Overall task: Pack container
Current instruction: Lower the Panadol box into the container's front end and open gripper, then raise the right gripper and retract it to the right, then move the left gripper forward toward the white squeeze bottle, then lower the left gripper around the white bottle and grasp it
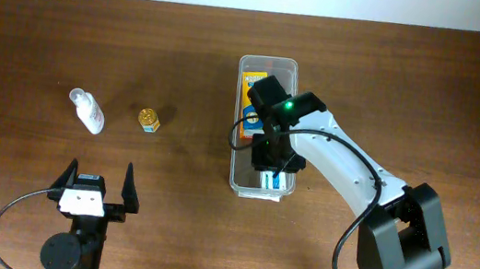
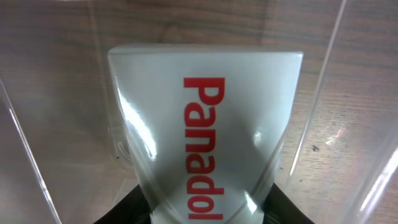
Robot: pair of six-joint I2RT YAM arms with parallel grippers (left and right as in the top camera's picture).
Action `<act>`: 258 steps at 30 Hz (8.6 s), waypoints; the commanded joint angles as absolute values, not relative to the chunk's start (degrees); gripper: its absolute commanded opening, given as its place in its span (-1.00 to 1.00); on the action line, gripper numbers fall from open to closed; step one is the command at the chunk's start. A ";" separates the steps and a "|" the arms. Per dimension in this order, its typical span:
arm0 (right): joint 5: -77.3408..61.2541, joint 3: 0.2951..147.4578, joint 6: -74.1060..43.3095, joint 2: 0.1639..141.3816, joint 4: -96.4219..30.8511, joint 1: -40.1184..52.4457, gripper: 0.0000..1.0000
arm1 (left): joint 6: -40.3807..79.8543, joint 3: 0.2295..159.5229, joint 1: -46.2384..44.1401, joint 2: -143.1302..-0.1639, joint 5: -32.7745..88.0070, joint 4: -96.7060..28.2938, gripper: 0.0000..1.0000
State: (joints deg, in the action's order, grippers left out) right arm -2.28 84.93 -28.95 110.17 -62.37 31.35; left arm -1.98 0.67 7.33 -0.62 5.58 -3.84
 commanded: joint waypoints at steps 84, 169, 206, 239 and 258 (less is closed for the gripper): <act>13.02 117.73 -17.19 110.02 -83.53 -30.76 0.97 | -2.66 0.51 7.22 -0.30 5.58 -4.14 0.99; 12.08 117.73 -17.17 110.02 -82.87 -30.79 0.97 | -6.92 116.73 10.68 -99.53 1.06 -79.44 0.99; 12.08 117.73 -17.17 110.02 -82.87 -30.79 0.97 | -1.28 116.60 14.44 -127.33 1.74 -85.34 0.99; 12.08 117.73 -17.17 110.02 -82.89 -30.79 0.97 | -3.92 116.36 16.03 -132.33 2.35 -80.16 0.99; 12.08 117.75 -17.17 110.02 -82.89 -30.79 0.97 | -3.95 116.36 16.03 -132.33 2.72 -80.23 0.99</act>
State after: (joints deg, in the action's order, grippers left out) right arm 11.94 117.95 -16.51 110.21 -83.05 -30.72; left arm -3.03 115.83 15.84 -130.96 1.65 -80.51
